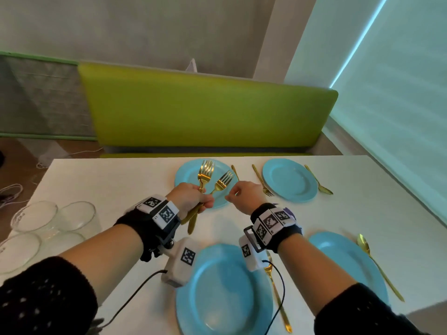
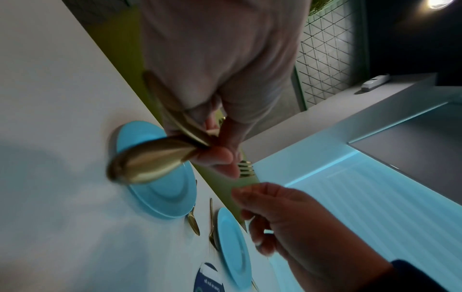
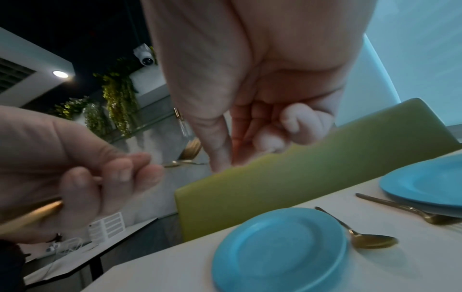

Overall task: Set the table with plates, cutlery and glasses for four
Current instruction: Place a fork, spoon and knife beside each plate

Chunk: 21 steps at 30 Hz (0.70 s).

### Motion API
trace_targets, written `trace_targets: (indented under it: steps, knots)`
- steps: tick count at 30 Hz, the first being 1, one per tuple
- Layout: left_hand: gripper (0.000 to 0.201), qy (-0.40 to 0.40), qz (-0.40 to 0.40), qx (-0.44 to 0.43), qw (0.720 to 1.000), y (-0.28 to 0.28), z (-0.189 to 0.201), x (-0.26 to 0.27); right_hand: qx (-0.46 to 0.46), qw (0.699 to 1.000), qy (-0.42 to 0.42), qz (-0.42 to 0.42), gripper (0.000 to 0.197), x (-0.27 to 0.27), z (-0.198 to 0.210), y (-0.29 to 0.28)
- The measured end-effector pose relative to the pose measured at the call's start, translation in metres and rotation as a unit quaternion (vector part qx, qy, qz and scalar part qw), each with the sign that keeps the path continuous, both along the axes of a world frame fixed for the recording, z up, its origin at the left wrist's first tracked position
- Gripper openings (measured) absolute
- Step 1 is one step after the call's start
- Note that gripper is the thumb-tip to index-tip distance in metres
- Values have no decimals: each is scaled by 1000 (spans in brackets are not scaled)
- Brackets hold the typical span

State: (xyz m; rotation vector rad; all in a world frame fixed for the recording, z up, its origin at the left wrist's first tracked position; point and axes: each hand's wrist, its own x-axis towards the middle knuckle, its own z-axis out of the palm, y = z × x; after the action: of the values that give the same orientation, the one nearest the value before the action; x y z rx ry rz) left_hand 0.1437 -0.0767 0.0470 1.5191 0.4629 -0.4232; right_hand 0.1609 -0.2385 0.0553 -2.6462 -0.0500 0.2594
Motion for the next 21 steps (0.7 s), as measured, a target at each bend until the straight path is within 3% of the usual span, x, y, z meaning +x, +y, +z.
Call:
trace_targets:
  steps: [5,13,18,21]
  knots:
    - [4,11,-65,24,998,35,9,-42,28,997,-36,63,19,-43,20,47]
    - [18,23,-100,51,993,79,10,-66,-98,967,12,235,24,-68,25,96]
    - [17,35,-96,32,994,92,2,-57,-125,956,14,264,21,-53,20,113]
    - [8,56,-81,18,995,100,-1,-43,-87,965,7,246,19,-35,10,118]
